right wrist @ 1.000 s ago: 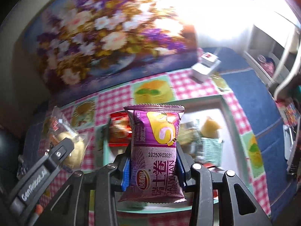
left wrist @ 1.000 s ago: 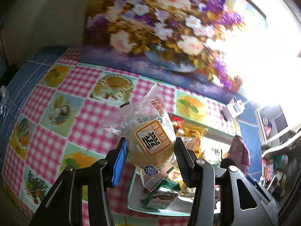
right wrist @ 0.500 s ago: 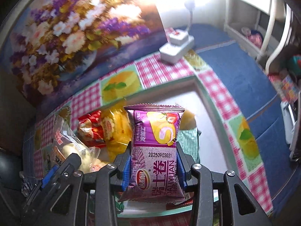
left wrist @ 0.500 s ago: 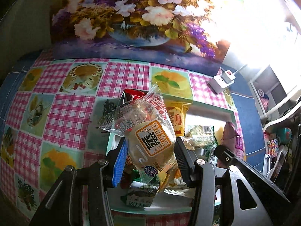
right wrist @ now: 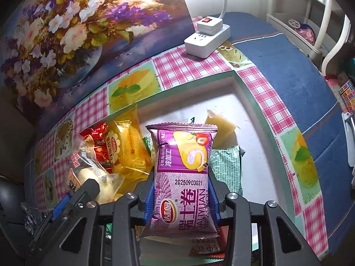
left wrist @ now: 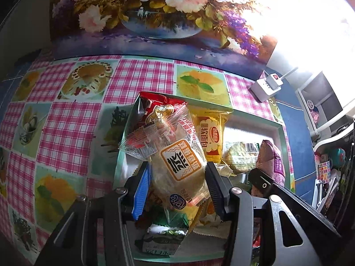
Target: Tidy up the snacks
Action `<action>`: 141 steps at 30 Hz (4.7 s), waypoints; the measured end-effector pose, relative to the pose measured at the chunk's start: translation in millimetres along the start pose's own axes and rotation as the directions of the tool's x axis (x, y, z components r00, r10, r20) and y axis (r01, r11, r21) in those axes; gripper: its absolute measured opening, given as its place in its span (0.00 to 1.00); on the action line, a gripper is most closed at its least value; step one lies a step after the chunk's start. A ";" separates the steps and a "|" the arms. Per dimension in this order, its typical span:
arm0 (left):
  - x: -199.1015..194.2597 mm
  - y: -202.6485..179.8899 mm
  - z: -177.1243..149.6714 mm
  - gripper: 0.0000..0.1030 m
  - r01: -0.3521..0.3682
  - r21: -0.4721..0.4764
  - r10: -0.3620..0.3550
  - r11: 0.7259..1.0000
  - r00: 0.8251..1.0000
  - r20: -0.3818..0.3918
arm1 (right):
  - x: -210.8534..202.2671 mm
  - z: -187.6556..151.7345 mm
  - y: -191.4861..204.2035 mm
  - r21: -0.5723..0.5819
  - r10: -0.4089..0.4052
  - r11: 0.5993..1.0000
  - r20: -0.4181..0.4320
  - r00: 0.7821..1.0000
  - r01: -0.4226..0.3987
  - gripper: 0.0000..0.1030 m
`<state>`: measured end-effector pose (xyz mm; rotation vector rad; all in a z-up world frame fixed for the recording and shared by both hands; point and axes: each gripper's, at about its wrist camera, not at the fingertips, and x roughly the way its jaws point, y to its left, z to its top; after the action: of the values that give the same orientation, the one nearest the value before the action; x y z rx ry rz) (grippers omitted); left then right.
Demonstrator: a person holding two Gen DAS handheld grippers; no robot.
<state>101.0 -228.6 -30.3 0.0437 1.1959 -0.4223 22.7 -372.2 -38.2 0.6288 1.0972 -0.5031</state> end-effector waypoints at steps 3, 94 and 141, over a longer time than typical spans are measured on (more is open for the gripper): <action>-0.1 1.1 0.0 0.50 0.004 -0.006 -0.004 1.000 1.000 -0.001 | 0.6 -0.1 1.0 -0.003 0.000 1.000 0.000 1.000 0.000 0.42; -76.5 58.9 -9.5 0.98 -0.408 -0.055 0.411 0.911 0.907 0.094 | -47.0 -30.5 25.3 -0.095 -0.017 0.995 0.068 0.998 0.024 1.00; -99.5 108.4 -99.7 0.98 -0.447 -0.013 0.447 0.895 0.893 0.054 | -58.1 -128.6 44.7 -0.304 -0.080 0.948 0.075 0.994 0.099 1.00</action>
<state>19.4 -74.1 2.3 0.3006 1.0905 -0.0154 -53.9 -247.6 -15.6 0.2895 1.1205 -0.4152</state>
